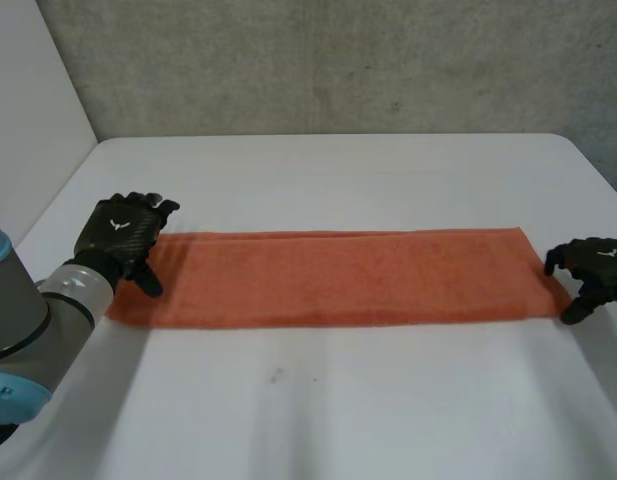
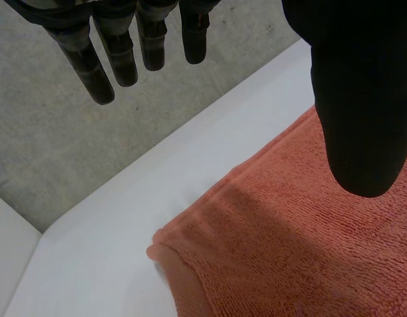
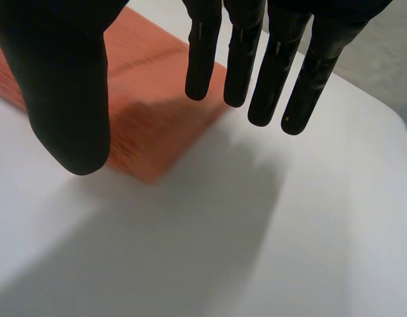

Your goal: Fold the laundry

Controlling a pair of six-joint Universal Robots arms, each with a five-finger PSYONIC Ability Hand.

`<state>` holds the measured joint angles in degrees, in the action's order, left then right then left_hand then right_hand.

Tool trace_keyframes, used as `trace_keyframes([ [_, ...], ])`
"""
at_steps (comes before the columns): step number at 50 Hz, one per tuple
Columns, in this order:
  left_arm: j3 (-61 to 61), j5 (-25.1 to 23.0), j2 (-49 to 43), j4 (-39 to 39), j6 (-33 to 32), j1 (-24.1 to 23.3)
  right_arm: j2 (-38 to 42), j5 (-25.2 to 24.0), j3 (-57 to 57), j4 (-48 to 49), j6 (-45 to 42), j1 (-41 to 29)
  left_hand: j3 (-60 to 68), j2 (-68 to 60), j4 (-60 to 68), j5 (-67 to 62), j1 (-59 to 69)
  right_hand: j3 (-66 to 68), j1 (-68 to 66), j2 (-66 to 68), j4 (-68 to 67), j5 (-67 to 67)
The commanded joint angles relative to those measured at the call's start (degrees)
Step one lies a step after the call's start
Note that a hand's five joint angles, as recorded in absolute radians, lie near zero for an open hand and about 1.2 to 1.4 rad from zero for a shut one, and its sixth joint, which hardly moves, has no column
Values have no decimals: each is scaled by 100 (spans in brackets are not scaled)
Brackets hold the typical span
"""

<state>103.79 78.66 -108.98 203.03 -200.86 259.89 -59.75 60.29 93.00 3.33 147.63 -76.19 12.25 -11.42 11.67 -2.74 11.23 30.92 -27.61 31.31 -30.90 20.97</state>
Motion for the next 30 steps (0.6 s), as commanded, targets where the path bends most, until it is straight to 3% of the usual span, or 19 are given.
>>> trace_keyframes([
  [1, 9, 1, -1, 0, 20, 0, -11, -501, 140, -8, -41, -1, -225, 142, -167, 274, -123, 237, -569, 198, -239, 233],
  [14, 1, -8, -1, -9, 20, 0, 94, -404, 61, 53, -366, -28, -225, 142, -167, 274, -123, 590, -922, 551, -592, 586],
  [22, 9, -8, -1, 0, 20, 0, 288, -264, -97, 62, -384, -45, -225, 142, -167, 274, -123, 2707, -3038, 2668, -2709, 2703],
  [25, 18, -17, -1, 0, 20, 0, 358, -255, -176, 62, -384, -45, -225, 142, -167, 274, -123, 4824, -5155, 4785, -4825, 4819],
  [30, 53, -26, -1, 0, 20, 0, 385, -2, -291, 167, -296, -2, -225, 142, -167, 274, -123, 4908, -5239, 4869, -4910, 4903],
])
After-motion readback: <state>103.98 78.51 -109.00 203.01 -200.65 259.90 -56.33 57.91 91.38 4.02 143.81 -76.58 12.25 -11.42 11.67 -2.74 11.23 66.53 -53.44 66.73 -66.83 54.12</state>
